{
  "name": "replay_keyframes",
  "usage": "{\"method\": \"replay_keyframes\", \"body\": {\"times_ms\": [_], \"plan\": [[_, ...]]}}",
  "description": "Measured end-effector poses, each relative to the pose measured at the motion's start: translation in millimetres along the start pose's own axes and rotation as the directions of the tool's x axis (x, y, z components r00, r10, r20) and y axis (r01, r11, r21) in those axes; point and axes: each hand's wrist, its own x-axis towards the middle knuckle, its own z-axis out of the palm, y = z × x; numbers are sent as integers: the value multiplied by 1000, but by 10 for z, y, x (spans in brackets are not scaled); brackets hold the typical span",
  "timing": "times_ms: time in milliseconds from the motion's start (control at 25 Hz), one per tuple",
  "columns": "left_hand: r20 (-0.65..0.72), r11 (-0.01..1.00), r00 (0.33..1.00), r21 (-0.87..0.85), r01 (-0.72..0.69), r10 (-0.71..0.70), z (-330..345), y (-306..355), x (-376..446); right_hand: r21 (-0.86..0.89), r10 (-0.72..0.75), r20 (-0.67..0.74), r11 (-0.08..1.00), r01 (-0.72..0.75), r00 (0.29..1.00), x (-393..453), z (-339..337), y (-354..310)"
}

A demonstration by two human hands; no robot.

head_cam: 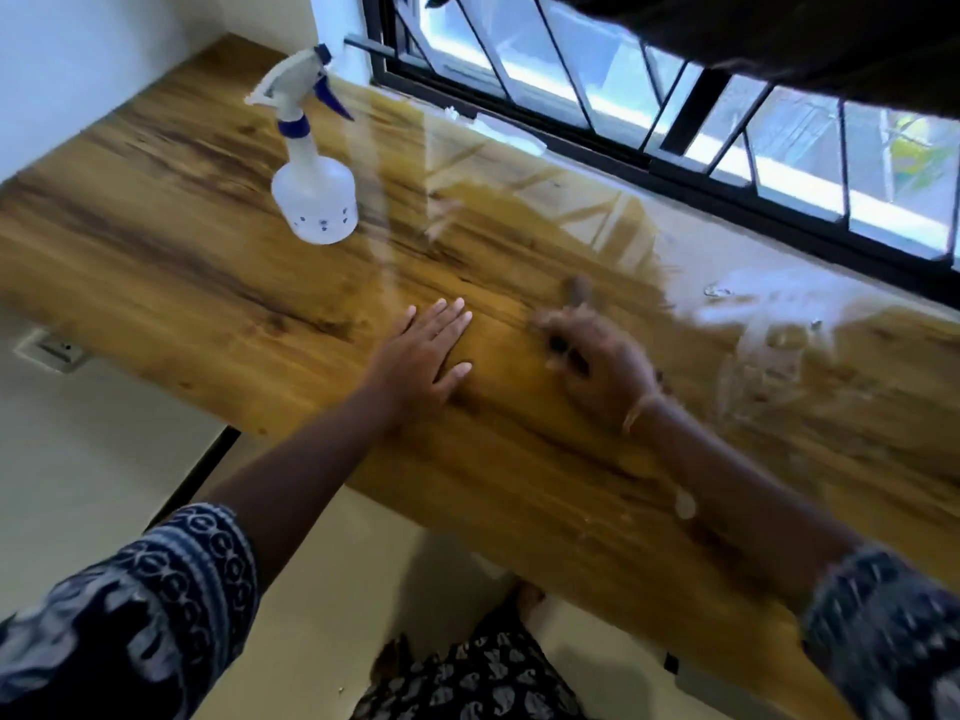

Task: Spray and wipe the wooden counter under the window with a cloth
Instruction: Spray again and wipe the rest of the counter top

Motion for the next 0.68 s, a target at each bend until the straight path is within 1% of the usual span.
{"method": "replay_keyframes", "body": {"times_ms": [40,80,120,160,200,240,280,320,360,400,440,480,520,560,600,640,680], "plan": [[-3,1000,1000,7,-9,9,17,105,164,75,-196,133,979,187,972,-294,100,-184],[-9,1000,1000,2,-15,15,30,217,361,112,-360,266,933,342,894,-602,169,-283],[-20,1000,1000,-19,-14,14,45,327,571,109,-472,361,878,466,804,-791,191,-278],[-30,999,1000,-46,-2,1,54,428,770,103,-524,417,839,535,742,-816,146,-146],[-34,997,999,-70,13,-16,67,520,956,101,-538,408,830,549,738,-702,50,71],[-37,996,999,-86,28,-31,92,604,1129,73,-489,345,865,496,801,-497,-55,347],[-38,995,998,-96,41,-45,127,685,1291,27,-391,235,918,396,890,-245,-178,651],[-33,992,998,-112,55,-59,163,767,1450,-39,-261,110,963,266,959,36,-343,962],[-21,988,997,-134,77,-80,193,831,1569,-111,-108,17,988,109,994,298,-528,1273],[-8,984,995,-149,98,-100,222,888,1659,-166,70,-26,983,-73,997,503,-688,1606],[2,984,994,-140,112,-113,275,958,1748,-186,253,-58,948,-259,966,640,-829,1923],[-2,988,993,-105,117,-118,325,1005,1797,-184,389,-97,898,-401,916,723,-923,2152],[-15,992,993,-64,113,-114,360,1026,1825,-188,461,-132,858,-479,878,763,-965,2277],[-26,993,994,-40,108,-110,382,1027,1845,-187,501,-150,832,-522,853,768,-965,2283],[-33,994,994,-33,106,-108,393,1018,1858,-191,487,-153,839,-510,860,731,-915,2199],[-41,994,993,-27,108,-109,395,1003,1854,-200,401,-134,885,-421,906,652,-824,2045],[-46,994,993,-21,110,-111,394,994,1837,-204,256,-89,941,-269,963,535,-705,1842]]}}
